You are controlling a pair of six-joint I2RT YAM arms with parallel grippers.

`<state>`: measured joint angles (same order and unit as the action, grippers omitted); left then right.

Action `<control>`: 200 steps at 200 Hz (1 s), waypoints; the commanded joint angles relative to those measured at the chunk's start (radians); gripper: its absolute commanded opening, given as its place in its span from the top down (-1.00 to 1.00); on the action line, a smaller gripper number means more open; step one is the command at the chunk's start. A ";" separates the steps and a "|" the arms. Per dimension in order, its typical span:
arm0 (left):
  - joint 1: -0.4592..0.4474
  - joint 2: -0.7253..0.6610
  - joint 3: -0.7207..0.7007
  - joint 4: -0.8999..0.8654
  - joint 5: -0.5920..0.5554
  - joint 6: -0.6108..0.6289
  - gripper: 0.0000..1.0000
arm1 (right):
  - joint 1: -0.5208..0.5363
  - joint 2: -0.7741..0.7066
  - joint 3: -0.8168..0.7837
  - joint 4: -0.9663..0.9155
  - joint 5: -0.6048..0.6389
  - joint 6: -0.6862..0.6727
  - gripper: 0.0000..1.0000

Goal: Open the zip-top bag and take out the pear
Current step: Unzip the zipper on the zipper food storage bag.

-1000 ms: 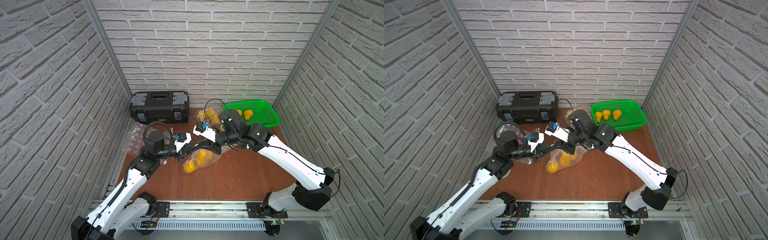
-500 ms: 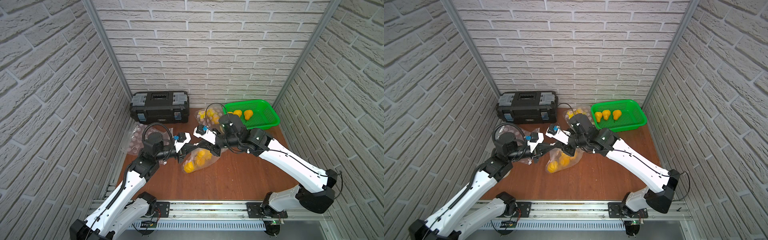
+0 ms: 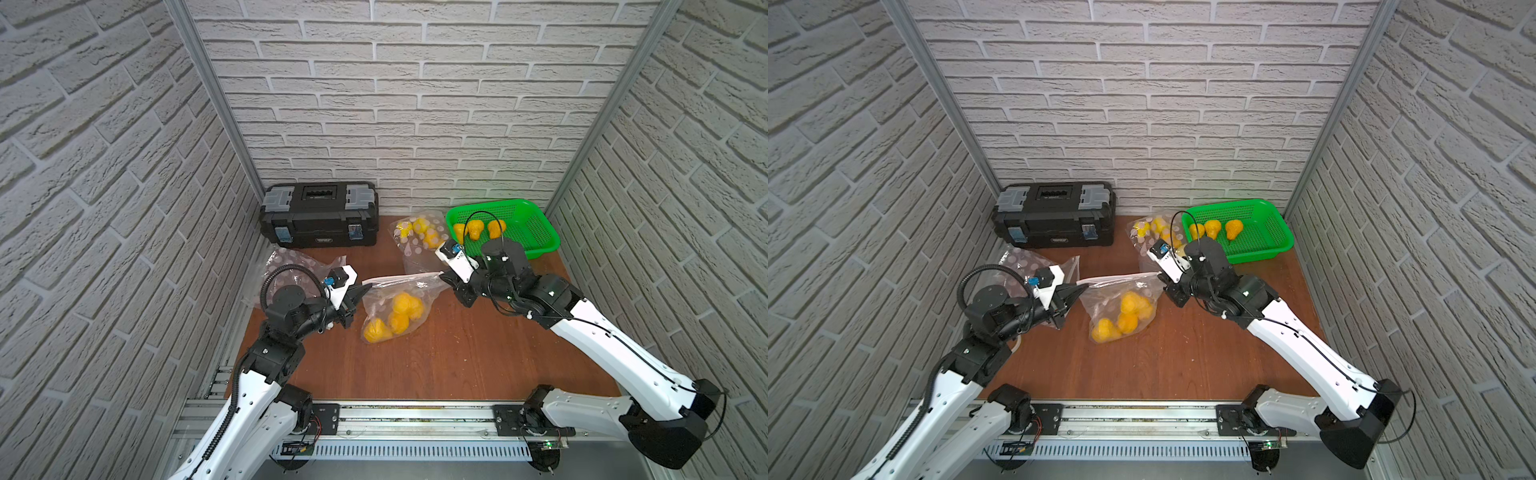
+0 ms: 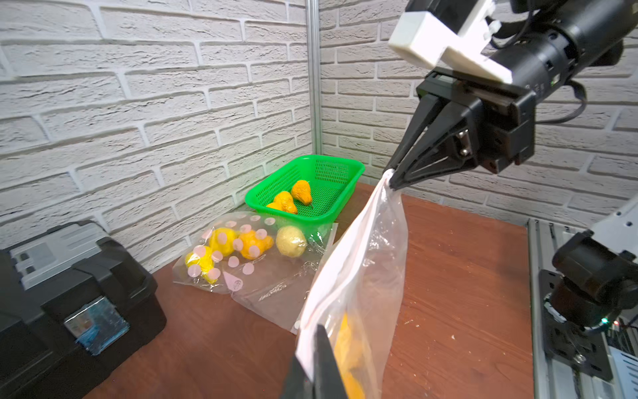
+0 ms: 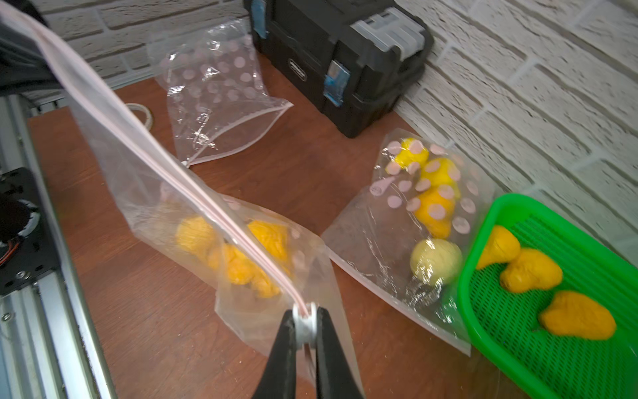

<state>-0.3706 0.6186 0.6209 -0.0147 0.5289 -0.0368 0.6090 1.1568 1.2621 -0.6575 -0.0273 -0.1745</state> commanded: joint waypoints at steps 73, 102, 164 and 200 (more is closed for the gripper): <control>0.038 0.086 0.021 0.097 0.097 -0.043 1.00 | -0.074 -0.013 -0.031 0.126 -0.092 0.024 0.94; 0.007 0.171 0.049 0.166 0.180 -0.041 1.00 | -0.047 -0.001 -0.038 0.228 -0.317 -0.004 0.94; -0.023 0.219 0.194 -0.029 0.159 0.029 -0.02 | -0.002 0.046 0.008 0.189 -0.324 -0.067 0.94; -0.013 0.234 0.381 -0.290 0.116 0.181 -0.23 | -0.002 0.029 -0.028 0.191 -0.367 -0.122 0.94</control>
<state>-0.3882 0.8444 0.8883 -0.1444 0.6609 0.0158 0.6041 1.2095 1.2472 -0.4934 -0.3416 -0.2405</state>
